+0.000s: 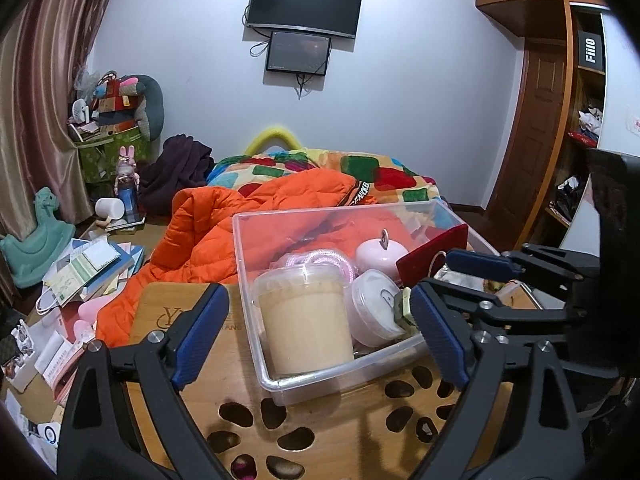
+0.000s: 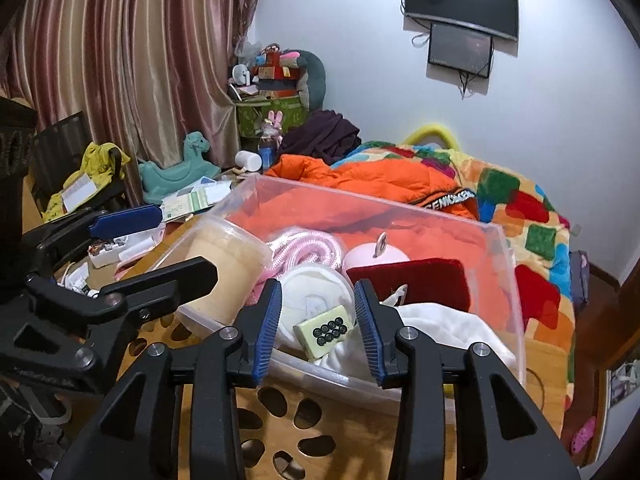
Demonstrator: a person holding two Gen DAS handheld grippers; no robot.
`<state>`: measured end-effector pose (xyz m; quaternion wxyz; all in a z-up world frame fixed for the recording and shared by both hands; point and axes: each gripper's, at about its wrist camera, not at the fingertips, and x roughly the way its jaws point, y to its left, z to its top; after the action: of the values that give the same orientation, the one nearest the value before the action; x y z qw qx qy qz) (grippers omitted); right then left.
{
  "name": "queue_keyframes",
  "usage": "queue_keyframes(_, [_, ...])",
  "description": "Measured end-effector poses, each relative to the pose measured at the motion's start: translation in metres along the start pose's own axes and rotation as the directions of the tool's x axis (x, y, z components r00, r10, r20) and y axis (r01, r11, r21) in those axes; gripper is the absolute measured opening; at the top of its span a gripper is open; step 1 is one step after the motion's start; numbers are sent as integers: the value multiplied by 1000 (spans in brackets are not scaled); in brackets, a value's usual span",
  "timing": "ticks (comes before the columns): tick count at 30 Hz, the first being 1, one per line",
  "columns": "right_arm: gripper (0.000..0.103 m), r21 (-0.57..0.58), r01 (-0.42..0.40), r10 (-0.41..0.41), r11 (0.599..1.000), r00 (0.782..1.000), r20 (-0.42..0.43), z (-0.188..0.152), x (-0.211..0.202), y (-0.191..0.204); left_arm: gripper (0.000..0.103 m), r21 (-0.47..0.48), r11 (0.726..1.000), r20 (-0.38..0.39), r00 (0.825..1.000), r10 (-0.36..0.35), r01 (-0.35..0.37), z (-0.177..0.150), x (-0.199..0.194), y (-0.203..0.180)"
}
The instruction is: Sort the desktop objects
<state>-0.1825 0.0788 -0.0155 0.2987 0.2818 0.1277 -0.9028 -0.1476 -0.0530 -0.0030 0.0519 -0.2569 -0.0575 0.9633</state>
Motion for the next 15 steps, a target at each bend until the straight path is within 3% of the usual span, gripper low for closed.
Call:
queue_keyframes(8, [61,4,49,-49,999,997,60,-10,-37,0,94,-17,1000,0,1000,-14,14,0,-17,-5])
queue_keyframes(13, [67,23,84,-86,996,993,82,-21,-59,-3,95,-29,999,7,1000,-17,18,-2,-31,-12])
queue_keyframes(15, [77,40,94,-97,995,991,95,-26,-70,-5,95,-31,999,13,1000,-20,21,-5,-37,-15])
